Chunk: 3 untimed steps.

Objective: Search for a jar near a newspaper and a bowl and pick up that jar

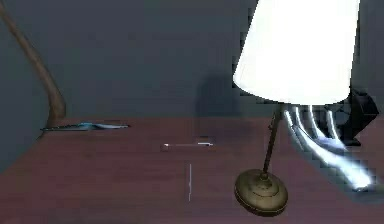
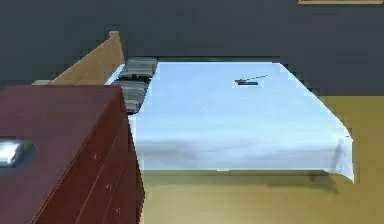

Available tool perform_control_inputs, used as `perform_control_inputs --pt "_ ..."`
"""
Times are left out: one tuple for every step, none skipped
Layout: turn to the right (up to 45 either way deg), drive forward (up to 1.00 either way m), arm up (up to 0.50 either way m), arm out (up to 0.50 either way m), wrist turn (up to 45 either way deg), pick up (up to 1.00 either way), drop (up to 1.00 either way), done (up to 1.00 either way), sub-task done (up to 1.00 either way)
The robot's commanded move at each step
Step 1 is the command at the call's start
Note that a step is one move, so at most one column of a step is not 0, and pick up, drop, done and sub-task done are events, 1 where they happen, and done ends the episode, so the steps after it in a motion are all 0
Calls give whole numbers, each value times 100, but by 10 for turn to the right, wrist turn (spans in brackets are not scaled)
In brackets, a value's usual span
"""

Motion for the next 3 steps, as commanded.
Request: perform_control_inputs --pt "-450 0 0 0 0 0 0 0 0" --pt "-450 0 0 0 0 0 0 0 0" --pt "-450 0 0 0 0 0 0 0 0"
